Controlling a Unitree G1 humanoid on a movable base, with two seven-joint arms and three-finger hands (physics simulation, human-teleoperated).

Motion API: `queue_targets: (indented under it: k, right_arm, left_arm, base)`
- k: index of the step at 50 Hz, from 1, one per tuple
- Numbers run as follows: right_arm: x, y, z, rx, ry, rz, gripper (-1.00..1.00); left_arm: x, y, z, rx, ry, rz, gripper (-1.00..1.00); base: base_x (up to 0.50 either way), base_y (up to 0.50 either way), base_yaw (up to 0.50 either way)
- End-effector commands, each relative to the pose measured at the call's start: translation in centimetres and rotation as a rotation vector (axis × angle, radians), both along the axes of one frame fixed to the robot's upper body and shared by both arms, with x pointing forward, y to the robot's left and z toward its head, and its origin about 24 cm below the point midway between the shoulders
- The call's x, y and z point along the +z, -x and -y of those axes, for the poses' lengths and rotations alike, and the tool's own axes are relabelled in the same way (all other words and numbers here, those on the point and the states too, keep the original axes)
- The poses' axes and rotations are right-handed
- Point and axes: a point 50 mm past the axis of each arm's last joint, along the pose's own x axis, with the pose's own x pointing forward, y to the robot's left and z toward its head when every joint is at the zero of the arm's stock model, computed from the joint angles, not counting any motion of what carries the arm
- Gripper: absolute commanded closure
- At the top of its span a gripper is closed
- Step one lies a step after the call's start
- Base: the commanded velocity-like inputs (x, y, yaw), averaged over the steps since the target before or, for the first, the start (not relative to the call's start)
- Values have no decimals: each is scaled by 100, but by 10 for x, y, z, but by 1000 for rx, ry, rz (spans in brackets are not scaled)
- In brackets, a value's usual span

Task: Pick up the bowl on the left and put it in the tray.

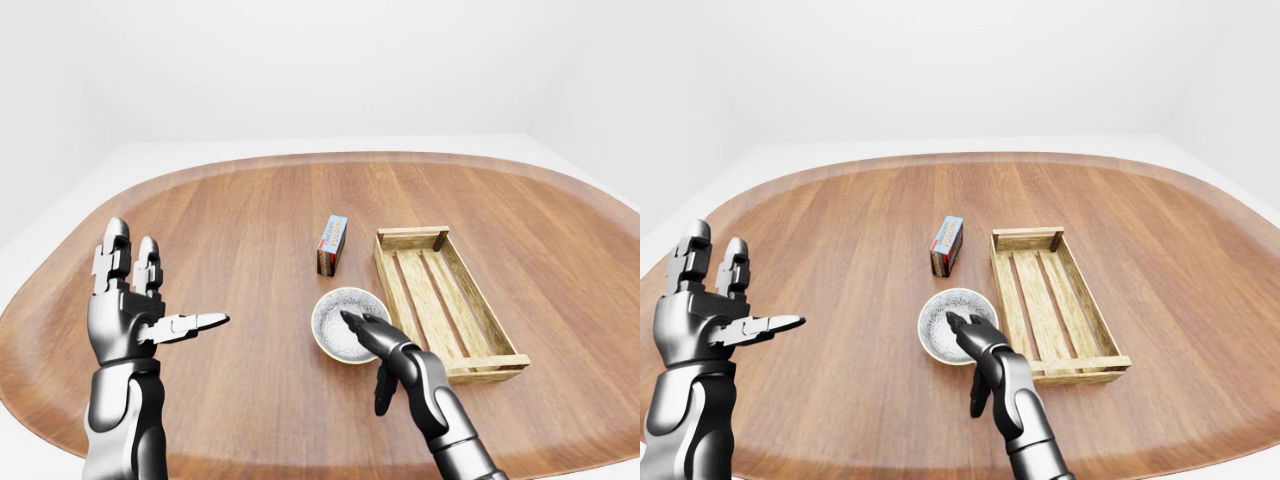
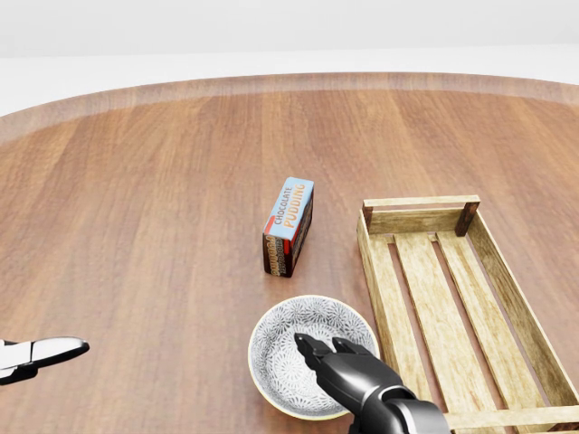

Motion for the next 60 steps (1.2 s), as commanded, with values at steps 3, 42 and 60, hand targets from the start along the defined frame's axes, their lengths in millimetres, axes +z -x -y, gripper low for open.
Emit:
queue_targets:
  k: [3, 42, 60]
  right_arm:
    - [-17, 3, 0, -11, 13, -47, -100]
    - [-38, -4, -14, -6, 5, -104, -100]
    - [-40, -2, -19, 1, -14, -108, 100]
  left_arm:
    - [-16, -6, 4, -6, 8, -69, -100]
    - [-19, -9, 4, -8, 14, -83, -100]
    - [-55, -20, 0, -21, 39, -159, -100]
  base:
    - [0, 0, 0]
    - [0, 0, 0]
    - [0, 0, 0]
